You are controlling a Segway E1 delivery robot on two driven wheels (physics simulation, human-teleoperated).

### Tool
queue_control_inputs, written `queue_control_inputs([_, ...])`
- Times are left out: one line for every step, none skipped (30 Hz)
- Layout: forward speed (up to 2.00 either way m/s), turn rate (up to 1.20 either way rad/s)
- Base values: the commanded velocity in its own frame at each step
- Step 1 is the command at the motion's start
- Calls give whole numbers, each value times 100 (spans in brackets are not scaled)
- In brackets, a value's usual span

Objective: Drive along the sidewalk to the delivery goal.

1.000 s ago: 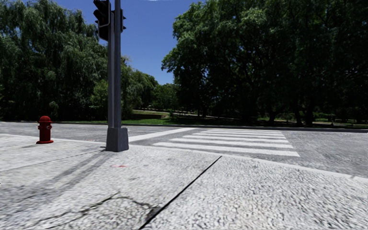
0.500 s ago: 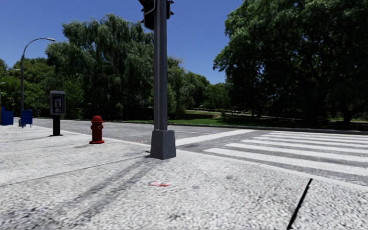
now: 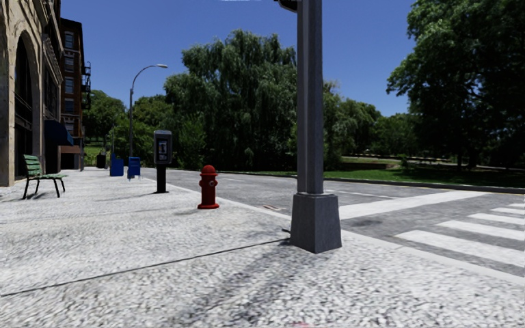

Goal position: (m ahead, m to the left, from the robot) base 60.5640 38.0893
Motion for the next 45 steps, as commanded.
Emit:
queue_control_inputs([175,67])
queue_control_inputs([175,67])
queue_control_inputs([170,67])
queue_control_inputs([168,66])
queue_control_inputs([168,66])
queue_control_inputs([168,66])
queue_control_inputs([168,66])
queue_control_inputs([168,66])
queue_control_inputs([168,66])
queue_control_inputs([168,66])
queue_control_inputs([168,65])
queue_control_inputs([168,65])
queue_control_inputs([167,65])
queue_control_inputs([167,65])
queue_control_inputs([166,65])
queue_control_inputs([166,64])
queue_control_inputs([166,63])
queue_control_inputs([166,61])
queue_control_inputs([166,61])
queue_control_inputs([166,60])
queue_control_inputs([166,59])
queue_control_inputs([166,58])
queue_control_inputs([166,58])
queue_control_inputs([165,57])
queue_control_inputs([165,54])
queue_control_inputs([164,51])
queue_control_inputs([164,51])
queue_control_inputs([164,50])
queue_control_inputs([164,49])
queue_control_inputs([164,41])
queue_control_inputs([163,0])
queue_control_inputs([163,0])
queue_control_inputs([163,0])
queue_control_inputs([163,0])
queue_control_inputs([163,0])
queue_control_inputs([163,0])
queue_control_inputs([163,0])
queue_control_inputs([163,0])
queue_control_inputs([163,0])
queue_control_inputs([163,0])
queue_control_inputs([163,0])
queue_control_inputs([163,0])
queue_control_inputs([163,0])
queue_control_inputs([163,0])
queue_control_inputs([163,0])
